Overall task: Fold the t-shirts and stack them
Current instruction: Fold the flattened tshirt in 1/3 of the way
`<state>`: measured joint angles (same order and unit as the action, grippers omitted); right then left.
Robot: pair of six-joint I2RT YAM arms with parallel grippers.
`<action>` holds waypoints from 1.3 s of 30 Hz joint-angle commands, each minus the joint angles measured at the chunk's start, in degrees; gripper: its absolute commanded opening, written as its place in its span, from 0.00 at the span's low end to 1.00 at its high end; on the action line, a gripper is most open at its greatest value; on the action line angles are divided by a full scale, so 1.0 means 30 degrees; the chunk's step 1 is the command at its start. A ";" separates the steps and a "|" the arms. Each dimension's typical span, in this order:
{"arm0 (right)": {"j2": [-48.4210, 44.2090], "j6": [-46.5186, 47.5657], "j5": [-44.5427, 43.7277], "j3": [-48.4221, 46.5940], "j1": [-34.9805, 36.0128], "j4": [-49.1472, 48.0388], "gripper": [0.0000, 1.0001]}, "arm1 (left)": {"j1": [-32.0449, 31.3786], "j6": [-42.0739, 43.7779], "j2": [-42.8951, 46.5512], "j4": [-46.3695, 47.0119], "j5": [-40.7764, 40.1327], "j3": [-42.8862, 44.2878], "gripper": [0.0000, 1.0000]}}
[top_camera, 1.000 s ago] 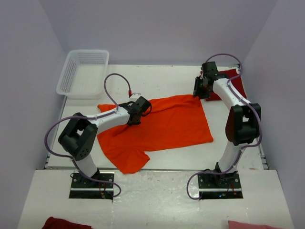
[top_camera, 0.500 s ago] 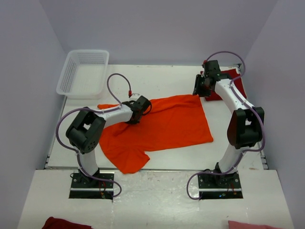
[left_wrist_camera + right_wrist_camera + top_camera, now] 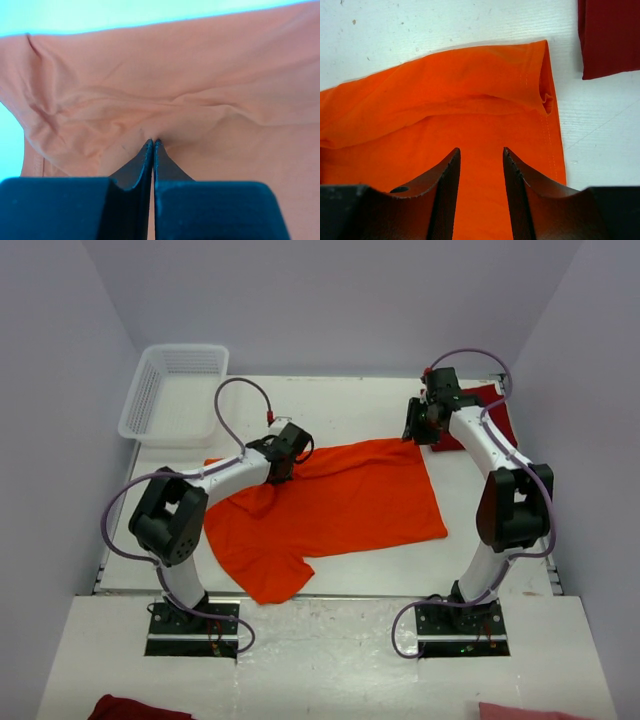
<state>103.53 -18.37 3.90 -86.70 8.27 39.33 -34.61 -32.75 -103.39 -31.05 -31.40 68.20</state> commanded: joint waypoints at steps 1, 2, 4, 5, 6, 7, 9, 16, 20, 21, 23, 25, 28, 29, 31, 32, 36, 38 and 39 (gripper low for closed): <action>-0.0202 0.0206 0.0077 -0.0310 0.0347 -0.0308 0.41 | 0.0256 0.0955 0.1739 0.0505 0.0094 0.1550 0.00; -0.0144 0.0206 0.0018 -0.0368 0.0406 -0.0279 0.41 | 0.0403 0.1073 0.1769 0.0564 0.0501 0.1726 0.00; -0.0114 0.0206 -0.0040 -0.0543 0.0494 -0.0162 0.41 | 0.0957 0.1307 0.1653 0.0593 0.1029 0.2370 0.00; -0.0085 0.0206 -0.0070 -0.0574 0.0581 -0.0103 0.41 | 0.1164 0.1395 0.1536 0.0593 0.1177 0.2605 0.00; -0.0143 0.0206 -0.0070 -0.0574 0.0640 -0.0074 0.41 | 0.1369 0.1541 0.1245 0.0564 0.1266 0.3158 0.00; -0.0143 0.0206 -0.0070 -0.0632 0.0699 -0.0073 0.41 | 0.1806 0.1688 0.1068 0.0564 0.1180 0.3454 0.02; -0.0143 0.0235 -0.0128 -0.0691 0.0933 0.0043 0.41 | 0.2364 0.2039 0.0395 0.0535 0.1674 0.4332 0.07; 0.0149 0.0381 -0.0362 -0.0984 0.2368 0.0220 0.41 | 0.4358 0.2507 -0.1686 -0.0168 0.0919 0.6443 0.50; 0.0471 0.0294 -0.0392 -0.1130 0.3071 0.0161 0.41 | 0.4359 0.2188 -0.1341 -0.0668 0.0678 0.6128 0.61; 0.0559 0.0294 -0.0392 -0.1305 0.3188 0.0161 0.41 | 0.4330 0.1926 -0.1017 -0.0550 0.1493 0.5717 0.61; 0.0823 0.0177 -0.0334 -0.1482 0.3482 0.0191 0.41 | 0.4184 0.1749 0.0504 0.0297 0.2317 0.3903 0.61; 0.0853 0.0118 0.0103 -0.1570 0.3657 0.0016 0.41 | 0.3833 0.1660 0.2081 0.0855 0.3137 0.2613 0.57; 0.0766 0.0059 0.0369 -0.1512 0.3717 -0.0189 0.41 | 0.3072 0.1514 0.3754 0.0800 0.3668 0.0418 0.31; 0.0736 0.0030 0.0398 -0.1425 0.3717 -0.0249 0.41 | 0.2519 0.1397 0.4139 0.0769 0.3698 0.0004 0.27; 0.0677 -0.0058 0.0457 -0.1278 0.3746 -0.0453 0.41 | 0.1901 0.0988 0.5190 0.0507 0.3145 -0.0874 0.30; 0.0677 -0.0058 0.0515 -0.1132 0.3775 -0.0483 0.41 | 0.1347 0.0667 0.5545 0.0390 0.2997 -0.1198 0.34; 0.0473 -0.0116 0.0545 -0.0517 0.3747 -0.0776 0.41 | 0.0464 0.0109 0.6281 0.0447 0.3317 -0.2371 0.40; 0.0297 -0.0087 0.0516 -0.0311 0.3747 -0.0894 0.41 | 0.0229 -0.0039 0.6136 0.0593 0.3376 -0.3045 0.43; 0.0122 -0.0058 0.0458 -0.0078 0.3775 -0.1010 0.41 | 0.0083 -0.0243 0.5845 0.0738 0.3318 -0.3395 0.43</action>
<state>106.26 -18.41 4.29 -87.96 19.29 38.11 -33.78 -30.98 -85.25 -30.24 -21.54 60.73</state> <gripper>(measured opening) 0.412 0.425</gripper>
